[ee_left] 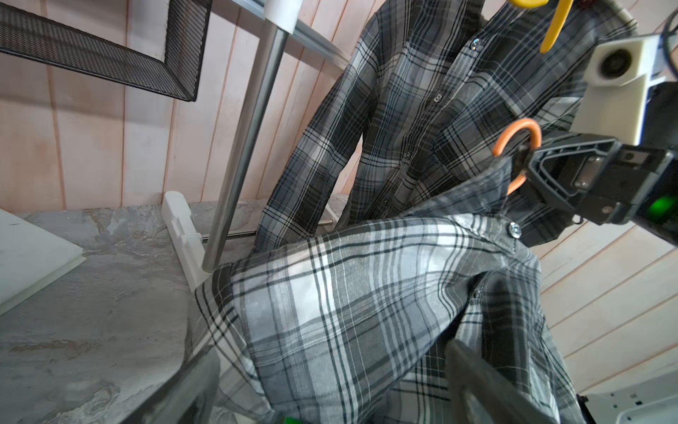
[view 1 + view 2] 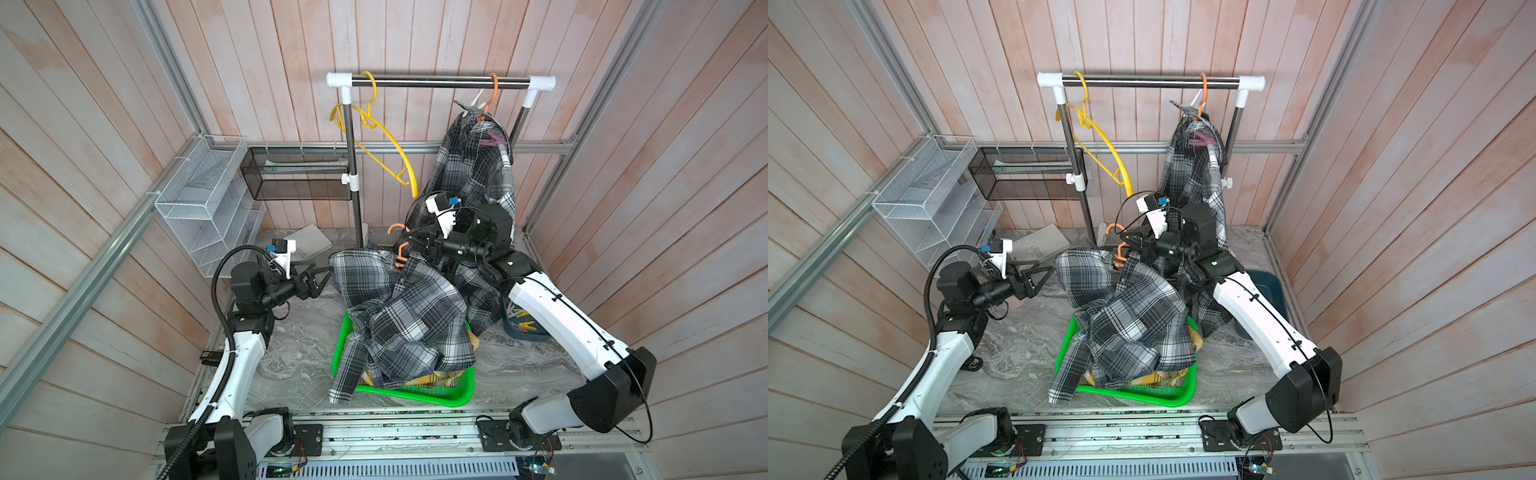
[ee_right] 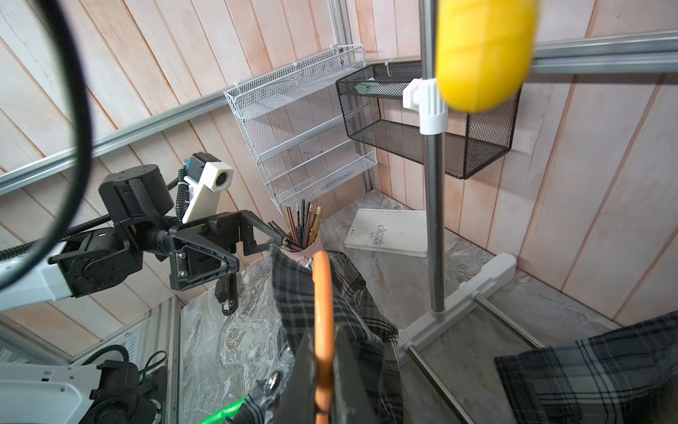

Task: Remove the clothespins securing long-sleeve shirts to the hanger
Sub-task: Remove the long-sleeve shirt from the hanger.

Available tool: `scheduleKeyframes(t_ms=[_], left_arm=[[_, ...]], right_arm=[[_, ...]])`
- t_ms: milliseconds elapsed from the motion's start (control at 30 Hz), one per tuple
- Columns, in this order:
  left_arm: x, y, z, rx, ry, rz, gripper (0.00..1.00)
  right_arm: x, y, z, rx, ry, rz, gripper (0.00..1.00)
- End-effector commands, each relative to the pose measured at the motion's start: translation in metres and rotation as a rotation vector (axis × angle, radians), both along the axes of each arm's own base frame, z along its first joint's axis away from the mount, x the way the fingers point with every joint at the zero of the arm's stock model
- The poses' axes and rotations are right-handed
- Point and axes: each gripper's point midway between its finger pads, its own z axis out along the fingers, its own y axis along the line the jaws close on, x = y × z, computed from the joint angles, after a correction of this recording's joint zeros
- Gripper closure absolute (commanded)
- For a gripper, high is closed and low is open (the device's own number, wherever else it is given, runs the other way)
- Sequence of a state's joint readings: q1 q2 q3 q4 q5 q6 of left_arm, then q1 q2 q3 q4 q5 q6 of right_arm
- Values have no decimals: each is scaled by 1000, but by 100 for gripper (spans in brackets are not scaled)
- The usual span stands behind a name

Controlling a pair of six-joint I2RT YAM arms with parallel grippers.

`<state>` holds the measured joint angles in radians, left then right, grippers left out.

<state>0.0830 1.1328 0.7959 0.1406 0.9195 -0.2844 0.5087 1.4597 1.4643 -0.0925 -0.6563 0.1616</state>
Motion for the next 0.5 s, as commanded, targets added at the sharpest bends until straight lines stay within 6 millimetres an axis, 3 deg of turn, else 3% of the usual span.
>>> scheduleKeyframes(t_ms=[0, 267, 467], left_arm=[[6, 0, -7, 50, 8, 10, 4], [21, -2, -20, 87, 35, 23, 8], [25, -25, -24, 160, 37, -33, 13]], right_arm=[[-14, -6, 30, 19, -64, 34, 100], [-39, -9, 51, 53, -111, 118, 100], [-45, -12, 57, 67, -117, 135, 100]])
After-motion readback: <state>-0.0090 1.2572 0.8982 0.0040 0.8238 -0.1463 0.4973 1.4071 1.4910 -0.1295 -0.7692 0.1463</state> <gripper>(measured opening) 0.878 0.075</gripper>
